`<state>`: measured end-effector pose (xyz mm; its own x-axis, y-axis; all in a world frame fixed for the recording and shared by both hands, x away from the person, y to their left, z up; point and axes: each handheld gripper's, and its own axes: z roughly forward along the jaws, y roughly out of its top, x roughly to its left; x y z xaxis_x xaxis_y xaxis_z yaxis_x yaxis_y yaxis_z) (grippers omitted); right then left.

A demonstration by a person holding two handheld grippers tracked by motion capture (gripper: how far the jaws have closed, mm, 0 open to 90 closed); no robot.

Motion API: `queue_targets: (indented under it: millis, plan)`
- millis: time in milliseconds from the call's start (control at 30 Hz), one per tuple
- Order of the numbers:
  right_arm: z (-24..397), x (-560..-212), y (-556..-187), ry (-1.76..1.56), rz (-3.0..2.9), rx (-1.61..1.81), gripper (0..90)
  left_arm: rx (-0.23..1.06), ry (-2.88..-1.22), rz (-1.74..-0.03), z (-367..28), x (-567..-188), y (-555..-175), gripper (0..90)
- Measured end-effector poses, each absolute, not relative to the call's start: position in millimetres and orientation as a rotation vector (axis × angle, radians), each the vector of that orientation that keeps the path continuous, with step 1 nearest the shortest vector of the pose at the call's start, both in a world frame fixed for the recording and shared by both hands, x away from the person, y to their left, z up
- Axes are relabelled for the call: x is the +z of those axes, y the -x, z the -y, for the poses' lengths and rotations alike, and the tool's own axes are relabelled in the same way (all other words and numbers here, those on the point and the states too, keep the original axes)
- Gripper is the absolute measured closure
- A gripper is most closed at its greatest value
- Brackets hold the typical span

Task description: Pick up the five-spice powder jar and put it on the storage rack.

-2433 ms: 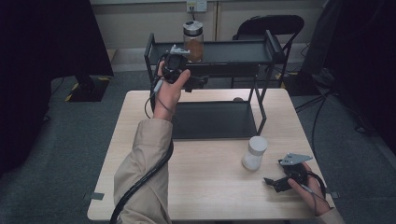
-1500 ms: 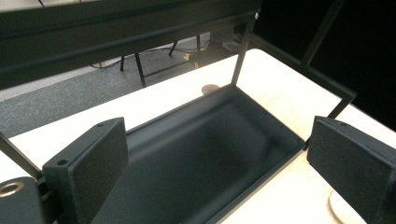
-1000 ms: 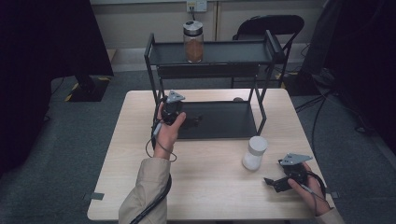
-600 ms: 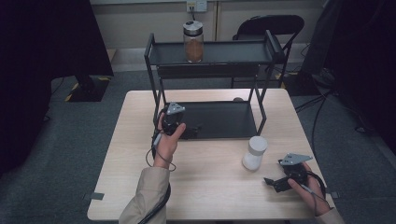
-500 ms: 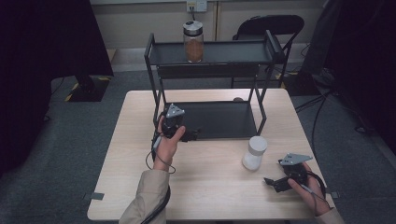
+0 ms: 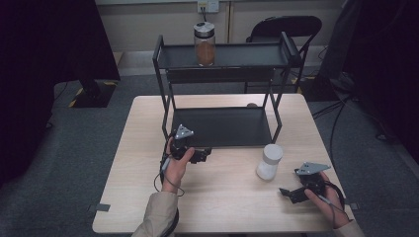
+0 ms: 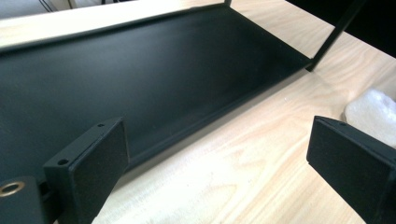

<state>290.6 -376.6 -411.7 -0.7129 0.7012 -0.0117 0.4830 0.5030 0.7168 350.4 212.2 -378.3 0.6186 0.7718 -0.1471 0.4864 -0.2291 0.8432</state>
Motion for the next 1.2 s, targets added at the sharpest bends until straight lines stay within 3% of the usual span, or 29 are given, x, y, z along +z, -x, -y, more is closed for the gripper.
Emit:
queue_targets:
  millis: [1200]
  plan:
    - [376.6, -411.7, -290.6, -0.995, -2.449, 1.027, 0.0, 0.403, -1.983, -1.102, -236.9, -418.7, -284.8, 5.3]
